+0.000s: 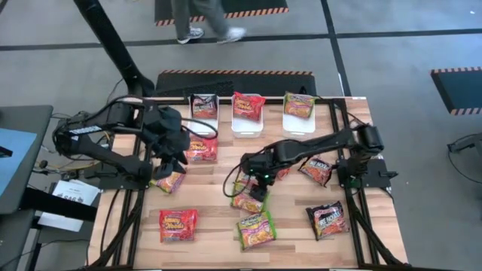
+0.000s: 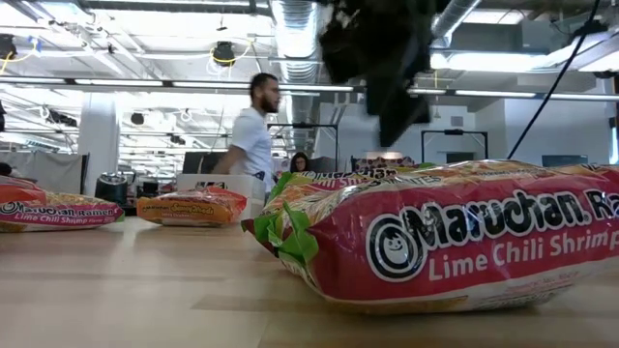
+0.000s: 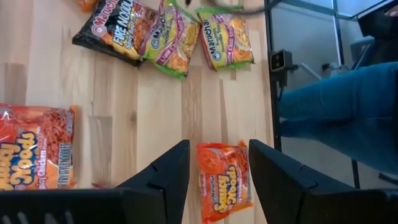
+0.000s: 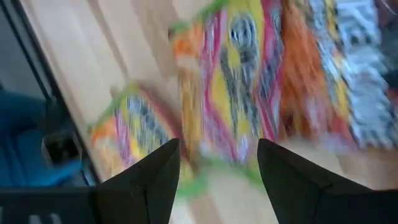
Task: Sort Maruchan noodles
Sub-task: Put the green noodle pack into the right white bin
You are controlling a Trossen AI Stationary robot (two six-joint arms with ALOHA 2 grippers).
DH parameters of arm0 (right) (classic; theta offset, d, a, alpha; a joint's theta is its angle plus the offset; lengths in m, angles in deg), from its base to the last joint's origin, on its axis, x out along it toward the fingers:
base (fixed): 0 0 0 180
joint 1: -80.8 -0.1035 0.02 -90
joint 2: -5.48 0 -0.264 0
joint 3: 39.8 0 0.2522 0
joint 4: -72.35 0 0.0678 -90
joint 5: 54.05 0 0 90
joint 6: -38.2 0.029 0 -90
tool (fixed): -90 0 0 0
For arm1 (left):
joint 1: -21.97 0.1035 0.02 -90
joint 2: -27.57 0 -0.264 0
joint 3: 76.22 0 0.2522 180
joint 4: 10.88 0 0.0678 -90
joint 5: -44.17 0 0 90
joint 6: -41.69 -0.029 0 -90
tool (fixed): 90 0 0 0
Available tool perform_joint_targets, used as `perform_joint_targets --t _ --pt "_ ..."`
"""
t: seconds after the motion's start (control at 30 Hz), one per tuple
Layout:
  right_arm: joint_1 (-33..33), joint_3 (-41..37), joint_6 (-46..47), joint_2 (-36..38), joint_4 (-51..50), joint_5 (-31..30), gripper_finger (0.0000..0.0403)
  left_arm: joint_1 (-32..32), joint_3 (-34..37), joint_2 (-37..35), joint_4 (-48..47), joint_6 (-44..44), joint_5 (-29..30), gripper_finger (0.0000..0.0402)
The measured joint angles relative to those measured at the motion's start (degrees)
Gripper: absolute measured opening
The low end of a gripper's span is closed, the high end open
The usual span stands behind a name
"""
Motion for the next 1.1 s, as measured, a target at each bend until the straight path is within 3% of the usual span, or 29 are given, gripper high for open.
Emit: perform_joint_targets --t 0.37,0.77,0.9,1.1 --pt "-0.2 -0.1 -2.4 -4.7 0.7 -2.8 0.024 -4.4 0.0 0.0 0.1 3.4 6.2 0.015" --pt "-1.2 0.2 -1.2 -9.7 2.8 -2.1 0.023 -5.0 0.0 0.0 0.4 4.2 8.0 0.015" --pt "-1.9 0.2 -0.6 -9.7 2.8 -2.2 0.0176 -5.0 0.0 0.0 0.4 4.2 9.1 0.015" --pt "-2.4 0.1 -0.5 -9.7 3.2 -1.5 0.0044 -5.0 0.0 0.0 0.7 4.0 9.8 0.015"
